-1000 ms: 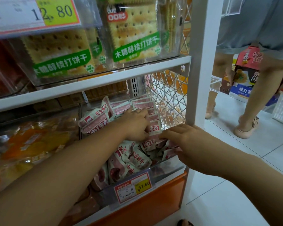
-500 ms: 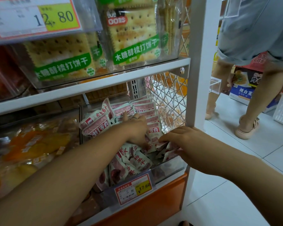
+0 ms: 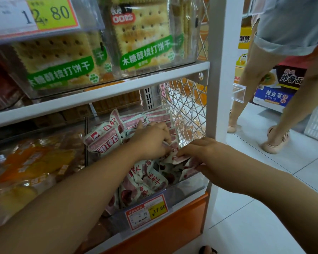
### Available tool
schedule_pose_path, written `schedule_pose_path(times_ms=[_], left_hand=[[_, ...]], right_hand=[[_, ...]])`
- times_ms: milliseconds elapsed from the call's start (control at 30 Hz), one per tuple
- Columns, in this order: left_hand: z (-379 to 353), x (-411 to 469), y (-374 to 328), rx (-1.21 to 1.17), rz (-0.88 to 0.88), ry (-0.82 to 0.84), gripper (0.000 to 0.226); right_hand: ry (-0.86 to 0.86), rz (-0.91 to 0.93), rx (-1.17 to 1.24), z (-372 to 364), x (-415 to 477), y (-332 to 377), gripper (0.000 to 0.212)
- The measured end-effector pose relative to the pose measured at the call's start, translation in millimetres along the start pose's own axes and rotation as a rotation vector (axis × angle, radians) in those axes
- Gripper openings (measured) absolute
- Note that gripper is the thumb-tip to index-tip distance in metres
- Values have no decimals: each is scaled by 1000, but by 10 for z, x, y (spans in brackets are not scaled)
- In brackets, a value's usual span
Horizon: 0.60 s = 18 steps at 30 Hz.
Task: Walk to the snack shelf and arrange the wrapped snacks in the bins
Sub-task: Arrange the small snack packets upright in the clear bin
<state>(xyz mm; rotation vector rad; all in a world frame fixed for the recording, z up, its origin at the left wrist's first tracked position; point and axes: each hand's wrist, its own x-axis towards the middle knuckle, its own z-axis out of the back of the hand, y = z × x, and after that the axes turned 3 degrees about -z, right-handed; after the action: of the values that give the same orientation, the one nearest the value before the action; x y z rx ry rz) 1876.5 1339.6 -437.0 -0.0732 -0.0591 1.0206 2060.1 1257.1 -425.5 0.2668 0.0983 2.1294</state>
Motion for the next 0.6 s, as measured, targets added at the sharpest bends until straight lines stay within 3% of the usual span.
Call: schedule_pose_path(times_ms=[267,500,600], left_hand=[[47,-114,-99,316,-279,-318,10],[57,-199,-124,63,-231,-265,8],[104,-211,-89,-97,-192,-137,12]], right_hand=[[5,34,12,-2,15,5,55],[61,19,-25,-26,66,43,55],[97,24,-85,-81,126,30,59]])
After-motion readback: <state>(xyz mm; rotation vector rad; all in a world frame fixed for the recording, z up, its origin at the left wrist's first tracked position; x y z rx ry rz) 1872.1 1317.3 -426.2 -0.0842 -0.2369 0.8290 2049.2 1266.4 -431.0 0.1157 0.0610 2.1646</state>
